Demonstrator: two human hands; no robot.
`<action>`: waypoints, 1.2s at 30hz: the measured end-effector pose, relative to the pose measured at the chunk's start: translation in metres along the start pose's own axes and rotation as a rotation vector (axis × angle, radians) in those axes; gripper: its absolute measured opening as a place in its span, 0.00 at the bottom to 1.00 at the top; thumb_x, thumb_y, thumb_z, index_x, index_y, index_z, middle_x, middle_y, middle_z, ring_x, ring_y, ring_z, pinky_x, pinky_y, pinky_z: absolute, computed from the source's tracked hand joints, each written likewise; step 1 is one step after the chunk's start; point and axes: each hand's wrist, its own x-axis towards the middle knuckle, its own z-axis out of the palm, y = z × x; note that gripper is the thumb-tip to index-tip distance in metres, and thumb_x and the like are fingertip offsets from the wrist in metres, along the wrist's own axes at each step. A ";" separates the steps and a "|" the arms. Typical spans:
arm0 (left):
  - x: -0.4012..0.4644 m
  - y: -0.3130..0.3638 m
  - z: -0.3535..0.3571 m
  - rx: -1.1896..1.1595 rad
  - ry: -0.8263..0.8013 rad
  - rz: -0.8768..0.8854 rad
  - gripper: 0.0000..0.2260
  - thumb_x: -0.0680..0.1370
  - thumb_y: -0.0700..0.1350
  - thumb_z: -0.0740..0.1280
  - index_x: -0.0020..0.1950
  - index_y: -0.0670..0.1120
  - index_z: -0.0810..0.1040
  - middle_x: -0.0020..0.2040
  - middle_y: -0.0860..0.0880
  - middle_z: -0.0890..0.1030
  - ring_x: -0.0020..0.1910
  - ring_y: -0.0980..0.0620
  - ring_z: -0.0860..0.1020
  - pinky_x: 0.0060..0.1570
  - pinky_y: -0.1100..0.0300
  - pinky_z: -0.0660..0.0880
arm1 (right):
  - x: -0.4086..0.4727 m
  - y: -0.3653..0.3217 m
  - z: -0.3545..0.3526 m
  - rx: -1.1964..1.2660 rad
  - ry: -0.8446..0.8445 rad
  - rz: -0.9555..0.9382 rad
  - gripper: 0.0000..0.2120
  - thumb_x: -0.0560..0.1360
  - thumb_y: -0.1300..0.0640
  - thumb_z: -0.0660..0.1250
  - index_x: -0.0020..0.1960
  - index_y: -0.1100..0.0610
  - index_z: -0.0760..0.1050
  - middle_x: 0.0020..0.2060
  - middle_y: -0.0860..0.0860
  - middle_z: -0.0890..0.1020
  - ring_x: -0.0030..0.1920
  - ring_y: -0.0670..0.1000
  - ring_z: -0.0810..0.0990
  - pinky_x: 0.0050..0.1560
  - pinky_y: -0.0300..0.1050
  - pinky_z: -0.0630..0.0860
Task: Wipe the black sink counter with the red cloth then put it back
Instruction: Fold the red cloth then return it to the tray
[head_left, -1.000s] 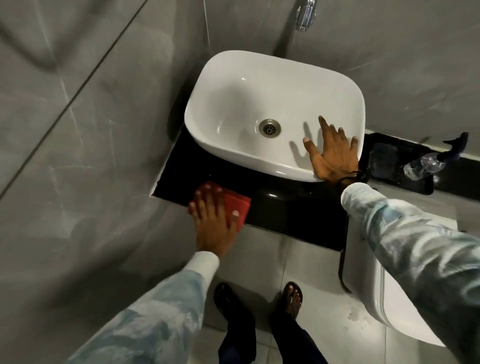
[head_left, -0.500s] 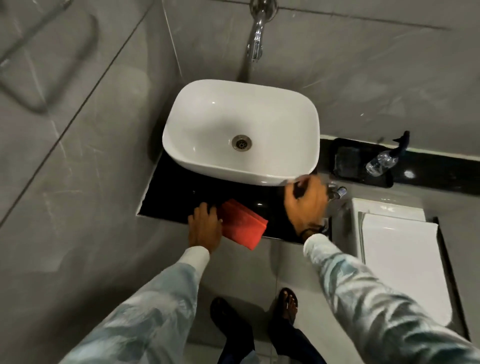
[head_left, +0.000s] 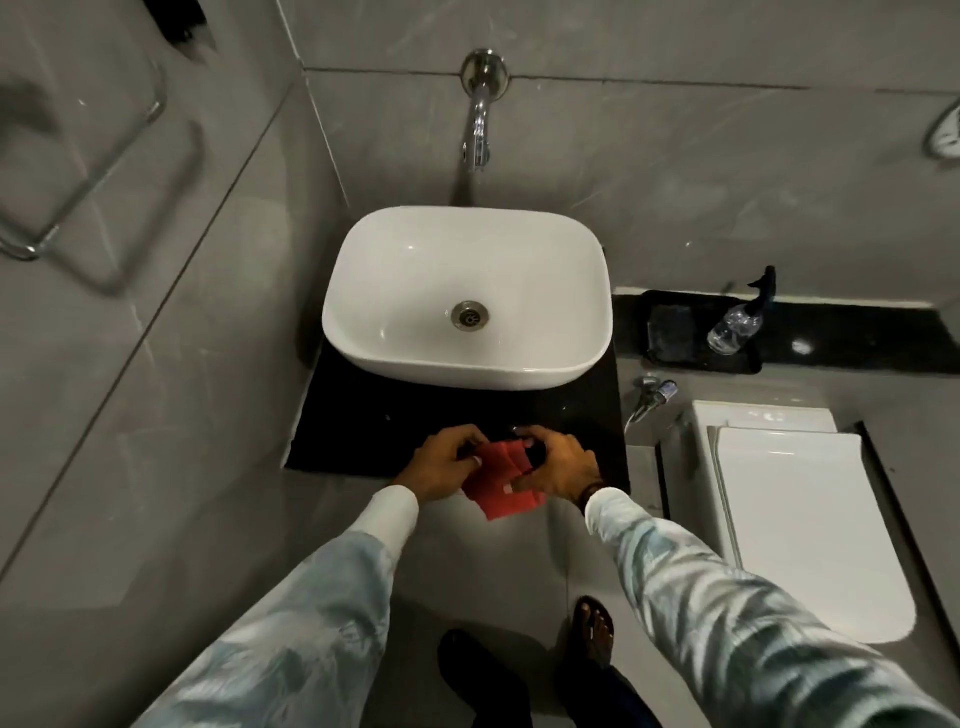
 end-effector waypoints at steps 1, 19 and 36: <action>0.000 0.011 0.000 0.012 -0.050 0.019 0.09 0.78 0.36 0.66 0.54 0.48 0.80 0.54 0.46 0.83 0.55 0.46 0.81 0.59 0.50 0.79 | 0.000 0.005 -0.006 0.093 -0.061 -0.023 0.39 0.63 0.50 0.85 0.72 0.45 0.77 0.66 0.50 0.83 0.70 0.57 0.78 0.74 0.59 0.72; 0.136 0.214 0.139 0.094 -0.076 0.215 0.16 0.75 0.35 0.66 0.63 0.40 0.79 0.62 0.41 0.82 0.62 0.44 0.80 0.67 0.55 0.74 | -0.013 0.183 -0.165 0.914 0.122 0.429 0.17 0.69 0.58 0.81 0.57 0.57 0.85 0.45 0.54 0.85 0.45 0.52 0.82 0.38 0.40 0.73; 0.460 0.262 0.223 0.046 0.135 0.028 0.12 0.75 0.31 0.70 0.55 0.40 0.86 0.57 0.42 0.86 0.57 0.48 0.83 0.58 0.63 0.74 | 0.252 0.278 -0.227 0.973 0.324 0.523 0.07 0.73 0.54 0.76 0.48 0.57 0.85 0.52 0.60 0.88 0.52 0.61 0.87 0.56 0.59 0.85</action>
